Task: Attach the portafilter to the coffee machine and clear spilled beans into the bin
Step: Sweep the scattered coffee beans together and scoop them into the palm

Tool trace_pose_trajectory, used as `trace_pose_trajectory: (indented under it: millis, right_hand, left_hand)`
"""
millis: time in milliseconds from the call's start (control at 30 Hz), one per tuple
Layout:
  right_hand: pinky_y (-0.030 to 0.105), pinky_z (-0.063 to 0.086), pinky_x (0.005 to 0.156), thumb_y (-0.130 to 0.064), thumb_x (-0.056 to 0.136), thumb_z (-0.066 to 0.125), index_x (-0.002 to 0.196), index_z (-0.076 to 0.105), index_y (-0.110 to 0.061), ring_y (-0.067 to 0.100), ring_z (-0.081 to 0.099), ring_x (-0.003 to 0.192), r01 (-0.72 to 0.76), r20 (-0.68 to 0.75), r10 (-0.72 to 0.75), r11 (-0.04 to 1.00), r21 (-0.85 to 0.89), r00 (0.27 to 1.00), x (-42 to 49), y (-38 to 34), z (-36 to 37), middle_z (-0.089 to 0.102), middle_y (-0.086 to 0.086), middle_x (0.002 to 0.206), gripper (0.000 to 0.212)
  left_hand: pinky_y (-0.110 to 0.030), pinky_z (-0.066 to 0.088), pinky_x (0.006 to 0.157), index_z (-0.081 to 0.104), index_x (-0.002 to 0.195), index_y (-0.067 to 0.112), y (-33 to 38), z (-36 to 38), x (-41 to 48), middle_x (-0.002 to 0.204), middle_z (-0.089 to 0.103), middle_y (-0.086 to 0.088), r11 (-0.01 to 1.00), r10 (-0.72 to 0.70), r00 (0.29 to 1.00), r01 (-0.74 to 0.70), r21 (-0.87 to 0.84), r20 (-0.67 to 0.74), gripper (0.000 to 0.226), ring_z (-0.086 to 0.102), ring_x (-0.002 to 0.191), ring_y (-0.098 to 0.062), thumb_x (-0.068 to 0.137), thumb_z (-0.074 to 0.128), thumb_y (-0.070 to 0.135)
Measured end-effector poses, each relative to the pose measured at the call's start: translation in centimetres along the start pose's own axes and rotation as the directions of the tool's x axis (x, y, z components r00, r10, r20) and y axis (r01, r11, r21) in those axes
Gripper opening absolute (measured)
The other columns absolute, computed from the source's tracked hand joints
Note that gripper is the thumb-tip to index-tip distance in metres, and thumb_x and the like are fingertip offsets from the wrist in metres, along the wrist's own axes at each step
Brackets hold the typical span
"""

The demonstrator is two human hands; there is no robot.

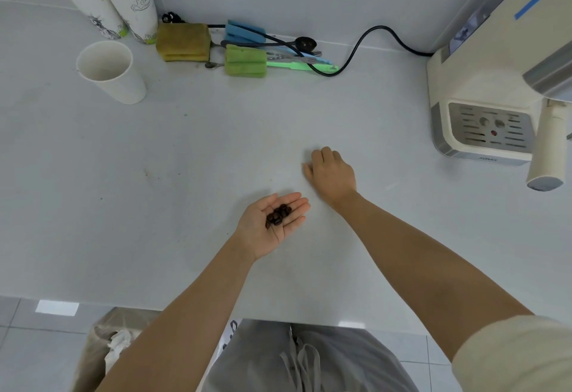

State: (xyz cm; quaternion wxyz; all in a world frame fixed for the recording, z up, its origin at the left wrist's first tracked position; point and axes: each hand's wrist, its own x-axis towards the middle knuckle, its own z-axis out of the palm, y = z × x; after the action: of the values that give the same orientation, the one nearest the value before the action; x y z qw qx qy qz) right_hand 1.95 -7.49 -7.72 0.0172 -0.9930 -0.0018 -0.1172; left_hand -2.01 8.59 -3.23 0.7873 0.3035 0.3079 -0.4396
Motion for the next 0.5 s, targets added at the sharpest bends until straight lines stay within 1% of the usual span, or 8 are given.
trace_pose_trajectory:
  millis: [67,133,267,333,400,500]
  right_hand:
    - [0.01,0.02,0.031,-0.024,0.075,0.04,0.052,0.057,-0.007,0.017,0.048,0.035,0.061,-0.041,-0.062,0.998,-0.019,0.997,0.2,0.4,0.6,0.053,0.003,0.047,0.033]
    - [0.01,0.023,0.029,-0.022,0.076,0.044,0.047,0.054,-0.009,0.015,0.047,0.033,0.121,-0.1,-0.123,0.992,-0.03,0.987,0.3,0.9,1.1,0.051,0.002,0.043,0.033]
    - [0.01,0.021,0.03,-0.02,0.074,0.049,0.035,0.046,-0.014,0.013,0.041,0.028,0.173,-0.173,-0.179,0.984,-0.047,0.968,0.4,1.2,1.5,0.043,-0.002,0.033,0.04]
    - [0.01,0.02,0.031,-0.021,0.074,0.051,0.033,0.043,-0.015,0.012,0.039,0.026,0.188,-0.209,-0.196,0.98,-0.059,0.958,0.5,1.3,1.8,0.041,-0.003,0.03,0.043]
    - [0.009,0.019,0.032,-0.023,0.074,0.052,0.031,0.041,-0.016,0.012,0.038,0.026,0.191,-0.238,-0.2,0.98,-0.062,0.95,0.6,1.4,2.1,0.039,-0.003,0.029,0.044]
    - [0.009,0.018,0.033,-0.024,0.073,0.053,0.03,0.04,-0.016,0.012,0.037,0.024,0.195,-0.265,-0.205,0.979,-0.065,0.942,0.6,1.3,2.6,0.038,-0.003,0.028,0.046]
  left_hand:
    - [-0.04,0.04,0.095,0.061,0.097,-0.003,0.0,0.0,0.1,0.104,0.065,-0.017,1.0,-0.002,1.0,0.002,-0.002,-0.002,0.043,0.049,0.122,-0.028,0.098,0.026,0.022]
    - [-0.04,0.04,0.095,0.062,0.095,-0.004,-0.1,0.0,0.2,0.093,0.069,-0.017,1.0,-0.005,1.0,0.005,-0.006,-0.005,0.043,0.047,0.128,-0.03,0.098,0.027,0.022]
    - [-0.038,0.039,0.096,0.062,0.095,-0.003,-0.3,0.2,0.5,0.094,0.069,-0.016,1.0,-0.011,1.0,0.011,0.005,-0.01,0.043,0.045,0.13,-0.03,0.098,0.026,0.022]
    - [-0.038,0.04,0.095,0.062,0.095,-0.003,-0.5,0.2,0.7,0.085,0.073,-0.015,1.0,-0.014,1.0,0.014,0.013,-0.01,0.044,0.046,0.128,-0.029,0.098,0.027,0.021]
    - [-0.037,0.04,0.095,0.063,0.094,-0.004,-0.7,0.3,0.9,0.082,0.074,-0.014,1.0,-0.016,1.0,0.016,0.016,-0.014,0.044,0.047,0.126,-0.029,0.098,0.027,0.021]
    - [-0.037,0.04,0.096,0.062,0.095,-0.004,-0.8,0.6,0.9,0.092,0.069,-0.016,1.0,-0.015,1.0,0.015,0.02,-0.015,0.043,0.046,0.127,-0.029,0.098,0.027,0.021]
